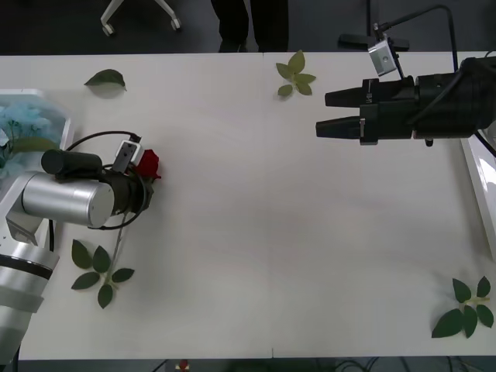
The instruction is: Place the red flowers into the right box and the blue flowers into the left box. If a person shows an open palm, hand one flower to the person first, then continue sorting.
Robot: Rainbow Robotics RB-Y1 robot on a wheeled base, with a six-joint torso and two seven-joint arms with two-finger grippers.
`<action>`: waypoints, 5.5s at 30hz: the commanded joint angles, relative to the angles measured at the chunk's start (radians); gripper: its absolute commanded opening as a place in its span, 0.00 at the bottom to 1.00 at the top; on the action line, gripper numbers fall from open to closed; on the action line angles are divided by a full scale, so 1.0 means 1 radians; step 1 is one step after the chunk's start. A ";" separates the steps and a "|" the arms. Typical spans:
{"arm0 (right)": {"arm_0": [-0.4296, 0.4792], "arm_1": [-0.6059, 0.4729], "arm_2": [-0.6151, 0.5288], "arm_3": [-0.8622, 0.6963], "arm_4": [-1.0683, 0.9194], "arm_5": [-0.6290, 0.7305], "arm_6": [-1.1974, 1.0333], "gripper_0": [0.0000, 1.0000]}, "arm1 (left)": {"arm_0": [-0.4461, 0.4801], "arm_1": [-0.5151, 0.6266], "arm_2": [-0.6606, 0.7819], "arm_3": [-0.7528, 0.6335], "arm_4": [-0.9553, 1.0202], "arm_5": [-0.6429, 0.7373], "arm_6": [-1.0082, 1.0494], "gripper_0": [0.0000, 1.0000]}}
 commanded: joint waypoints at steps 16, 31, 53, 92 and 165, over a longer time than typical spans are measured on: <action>-0.020 -0.003 0.000 -0.018 -0.009 0.011 0.020 1.00 | -0.023 0.020 0.114 -0.391 0.233 0.262 0.045 0.00; -0.020 -0.003 -0.002 -0.016 -0.003 0.032 -0.021 1.00 | -0.089 0.039 0.172 -0.465 0.800 0.008 0.048 0.00; 0.026 -0.001 0.015 0.099 -0.102 0.216 -0.182 1.00 | -0.210 -0.083 -0.070 -0.383 0.906 -0.344 0.092 0.00; 0.043 0.160 0.114 0.093 -0.165 0.161 -0.337 0.00 | -0.248 -0.172 -0.139 -0.310 0.836 -0.410 0.111 0.00; 0.245 -0.682 -0.107 0.307 0.508 -0.061 -0.396 0.00 | -0.150 0.300 0.303 -0.422 1.199 0.453 -0.610 1.00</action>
